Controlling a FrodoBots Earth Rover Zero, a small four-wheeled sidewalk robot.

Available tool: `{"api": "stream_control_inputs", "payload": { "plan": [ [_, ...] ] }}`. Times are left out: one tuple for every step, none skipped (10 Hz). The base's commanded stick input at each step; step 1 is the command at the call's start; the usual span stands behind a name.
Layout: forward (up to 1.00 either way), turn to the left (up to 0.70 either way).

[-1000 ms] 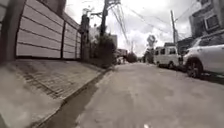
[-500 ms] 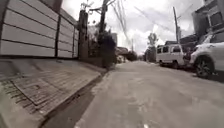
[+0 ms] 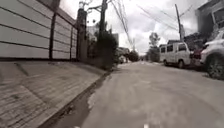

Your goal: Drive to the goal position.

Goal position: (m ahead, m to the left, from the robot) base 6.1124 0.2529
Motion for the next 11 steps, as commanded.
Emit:
{"api": "stream_control_inputs", "payload": {
  "plan": [
    [1.0, -0.11],
    [1.0, -0.11],
    [1.0, -0.11],
    [1.0, -0.11],
    [1.0, -0.11],
    [1.0, -0.12],
    [1.0, -0.12],
    [1.0, -0.2],
    [1.0, -0.21],
    [1.0, -0.21],
    [1.0, -0.21]
  ]
}}
